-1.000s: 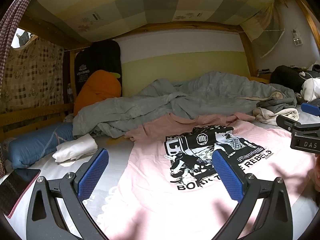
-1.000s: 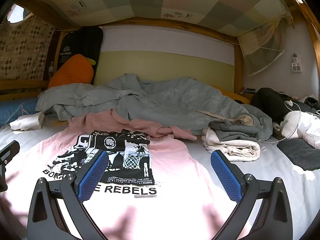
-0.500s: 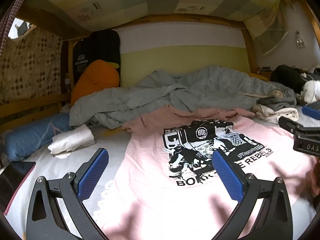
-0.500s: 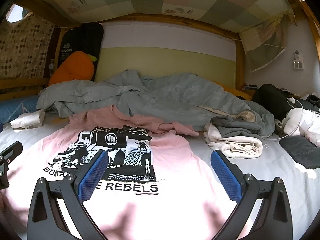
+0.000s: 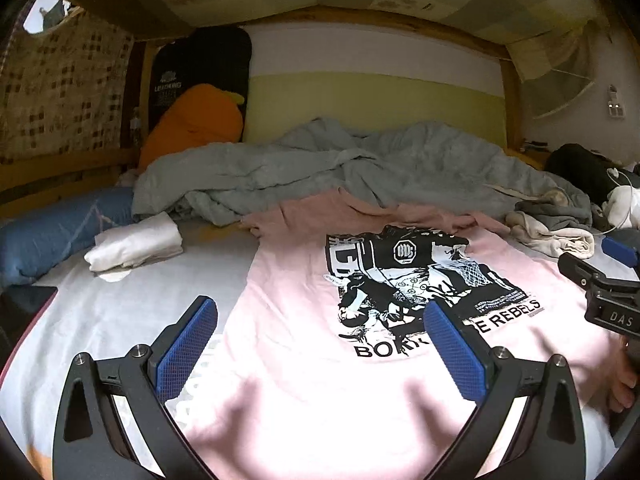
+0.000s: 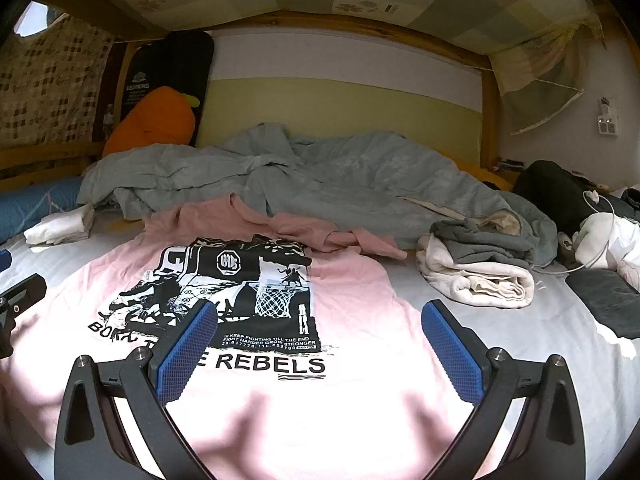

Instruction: Fold small clothes

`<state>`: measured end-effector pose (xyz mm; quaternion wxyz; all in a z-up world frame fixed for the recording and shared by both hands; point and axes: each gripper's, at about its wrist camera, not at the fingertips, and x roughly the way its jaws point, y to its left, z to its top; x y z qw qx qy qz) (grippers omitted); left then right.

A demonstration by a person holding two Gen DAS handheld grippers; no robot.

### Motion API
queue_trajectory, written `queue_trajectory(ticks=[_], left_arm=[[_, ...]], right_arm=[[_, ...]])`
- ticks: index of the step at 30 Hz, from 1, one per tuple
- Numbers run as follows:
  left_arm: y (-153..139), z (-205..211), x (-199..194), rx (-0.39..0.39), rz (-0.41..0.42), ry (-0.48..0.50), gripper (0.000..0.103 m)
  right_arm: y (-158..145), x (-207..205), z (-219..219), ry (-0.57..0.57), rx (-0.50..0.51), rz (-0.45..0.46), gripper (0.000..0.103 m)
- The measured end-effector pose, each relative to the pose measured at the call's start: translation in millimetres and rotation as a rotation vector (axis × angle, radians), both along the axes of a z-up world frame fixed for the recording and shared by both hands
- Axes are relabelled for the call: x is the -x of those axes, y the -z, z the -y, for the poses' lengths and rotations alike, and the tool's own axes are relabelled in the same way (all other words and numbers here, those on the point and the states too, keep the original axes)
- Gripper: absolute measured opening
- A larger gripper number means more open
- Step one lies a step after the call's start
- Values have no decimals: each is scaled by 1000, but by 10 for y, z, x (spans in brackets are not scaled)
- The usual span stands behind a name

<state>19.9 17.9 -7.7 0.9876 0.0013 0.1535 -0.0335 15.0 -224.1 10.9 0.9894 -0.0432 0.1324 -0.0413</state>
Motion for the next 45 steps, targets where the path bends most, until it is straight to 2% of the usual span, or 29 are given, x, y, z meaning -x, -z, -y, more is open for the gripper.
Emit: queue_trajectory(ticks=[11,15,19,30,35,45], left_arm=[[-14,50,25,-42,20,-24,103],[-9,43,29,-42,19,-27,103],[-9,27,25,-34,19,-34,103],[-9,-22,36,-12,18,-54,103],[-11,-33,39,-12,23,-58,103],[-18,-4,51,-31,32,-61,103]], right_arm=[[-3,32,15,8,-7,0,102],[-15,25,28,-34,-23,0,102],[-14,21,31,-21,-24,1,102],[-53,162,-14,20,6,90,102],[-40,122,-60,3,27,64,102],[-25,84,-10,15,3,44,102]])
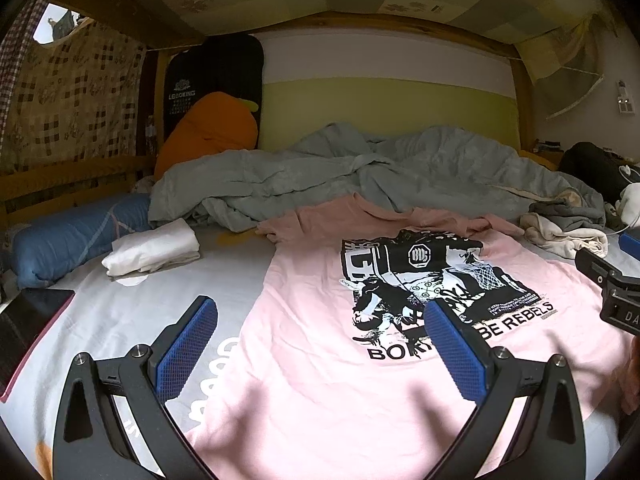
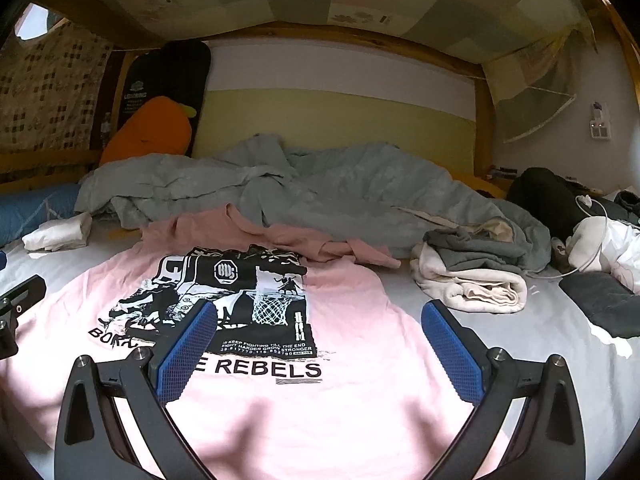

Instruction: Fold small clothes

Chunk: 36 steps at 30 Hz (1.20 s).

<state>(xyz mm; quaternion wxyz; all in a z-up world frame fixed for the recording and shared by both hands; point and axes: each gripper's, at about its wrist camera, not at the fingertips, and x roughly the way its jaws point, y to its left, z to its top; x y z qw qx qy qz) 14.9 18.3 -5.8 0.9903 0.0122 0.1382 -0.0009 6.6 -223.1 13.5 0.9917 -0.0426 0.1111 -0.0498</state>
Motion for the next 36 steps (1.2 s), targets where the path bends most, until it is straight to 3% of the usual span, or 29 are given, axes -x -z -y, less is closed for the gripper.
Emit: queue_trajectory(ticks=[7,15,20,29,33,36], left_arm=[[0,-42,39,28,20,-8,103],[-36,3,13,-2,3,1,103],[-47,10,49,-23,13,-49,103],[-100,-146,59,81,-12,-24,103],[-152,-277,80,177,-22,3,103],[-201,-295,143,155,8,-13,103]], right_arm=[[5,-13,-24,-2,11,-3,102],[-9,-22,-17,-17,5,-11,102],[-23,-32,21,-11,-16,-16,102],[-30,-14,26,-14,0,-12,102],[-53,8,24,-16,2,-6,102],[-89,70,15,-19,0,7,102]])
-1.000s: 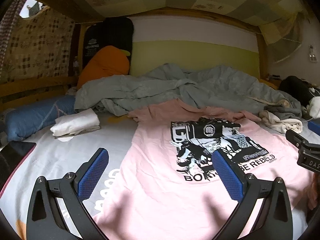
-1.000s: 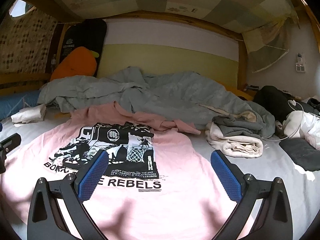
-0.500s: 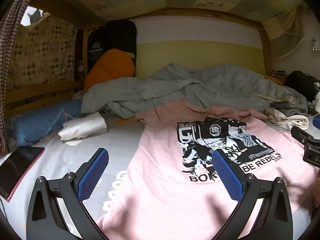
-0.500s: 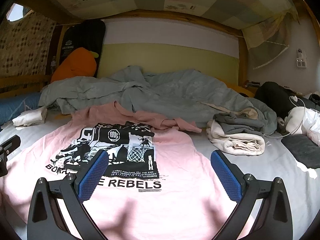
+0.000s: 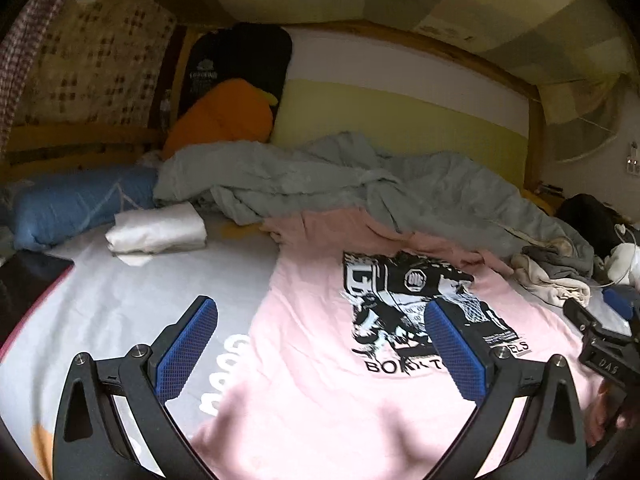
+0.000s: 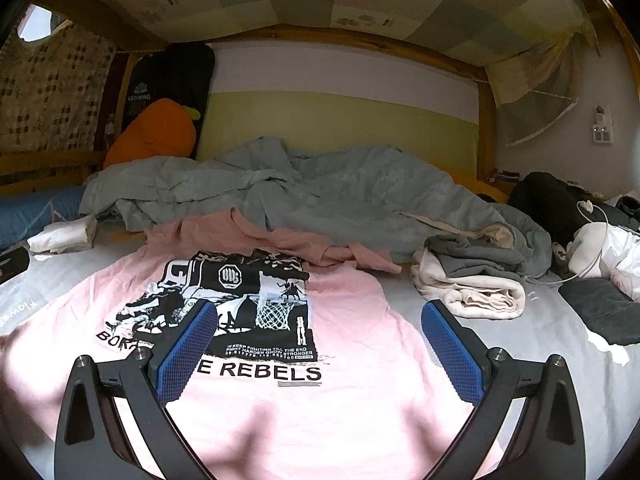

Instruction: Fold small clothes

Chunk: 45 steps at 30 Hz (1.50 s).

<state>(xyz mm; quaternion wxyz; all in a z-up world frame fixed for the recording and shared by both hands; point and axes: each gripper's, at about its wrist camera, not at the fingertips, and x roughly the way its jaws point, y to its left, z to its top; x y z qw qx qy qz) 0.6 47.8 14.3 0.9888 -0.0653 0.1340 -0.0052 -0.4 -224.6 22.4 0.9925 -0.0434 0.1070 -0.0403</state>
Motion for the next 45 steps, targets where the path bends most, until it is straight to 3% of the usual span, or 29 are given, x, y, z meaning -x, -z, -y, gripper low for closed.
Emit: queue_trajectory(ticks=[10,16,19,22,26,27,31,34,38,39,42,45], left_arm=[[-175,55,251,-84,111,-12,103],[-249,53,417,-81,158,-1,103],[-254,1,490,-88,151,-28,103],[-199,-101,538,-69,124,-76,103],[-148,-286,535,36,66,-108,103],[-129,-315,544,44,55,-113,103],[44,-356,590,25,-7,-164,103],[243,-436,622,70,-72,-180,103],[410,-464,633,74,-139,-209,102],[443,-470,628,81,-152,-207,100],[547,-496,580,107,-206,-202,92],[673,-592,516,206,-269,-193,90]], right_arm=[[-180,129,103,-6,-49,7,102],[-415,415,305,10,-98,88,102],[-492,558,475,82,-49,116,102],[-468,583,717,159,-24,32,102],[-304,588,1105,204,-133,-114,102],[-259,578,1171,208,-154,-143,99],[5,465,1349,226,-193,-299,68],[201,404,1402,163,-296,-383,66],[380,400,1434,166,-355,-439,66],[421,389,1449,155,-381,-453,63],[494,352,1458,113,-440,-492,38],[517,350,1471,100,-466,-496,32]])
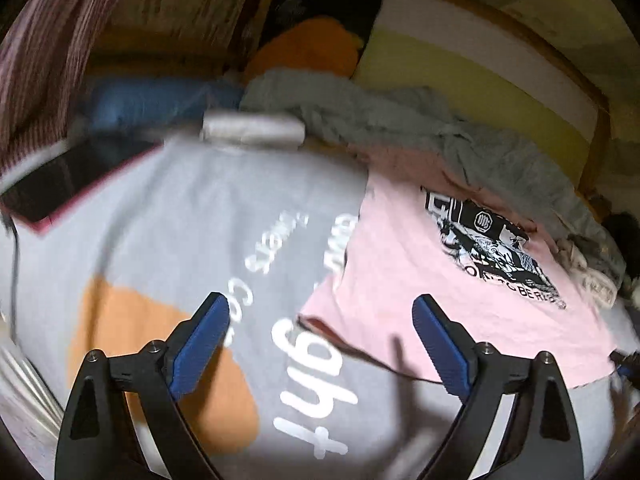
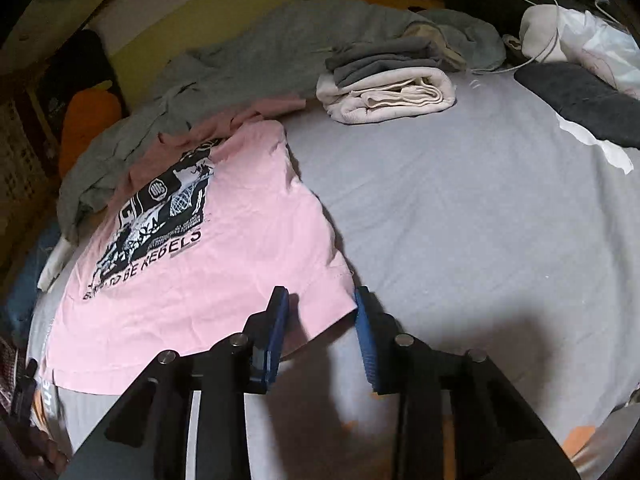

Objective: Fold small clothes
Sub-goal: 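Grasp the pink T-shirt hem with the left gripper while the right gripper grasps the hem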

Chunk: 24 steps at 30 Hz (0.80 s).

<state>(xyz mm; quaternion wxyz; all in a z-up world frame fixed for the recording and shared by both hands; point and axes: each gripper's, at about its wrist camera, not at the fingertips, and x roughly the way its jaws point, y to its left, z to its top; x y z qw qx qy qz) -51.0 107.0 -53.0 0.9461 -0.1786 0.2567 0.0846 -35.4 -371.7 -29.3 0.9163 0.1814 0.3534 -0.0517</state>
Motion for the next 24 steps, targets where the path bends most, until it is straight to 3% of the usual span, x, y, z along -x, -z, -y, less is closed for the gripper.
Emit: queue_trajectory(ticks=[2,3,4,7,11,17,24], left_arm=[[57,-59,-15,45,-14,-15,82],[56,-73,-19,47,-9,-26,69],[48,-87,-24,52,-1,-26,45],[51,-83,-68,114,10,50,3],[-107,29,53,24,70,31,3],[-545,-29,445,-1,197,-30,3],[-689,2,870,-52,164,-73,3]], right_arm=[[12,-8,32,9,-23,1,23],[13,-15,42,14,-35,2,10],[20,-16,65,15,-59,5,7],[-7,16,96,20,-96,37,5],[-200,142,56,41,-45,136,5],[-517,568,55,85,-11,267,5],[-607,1140,-117,100,72,262,5]])
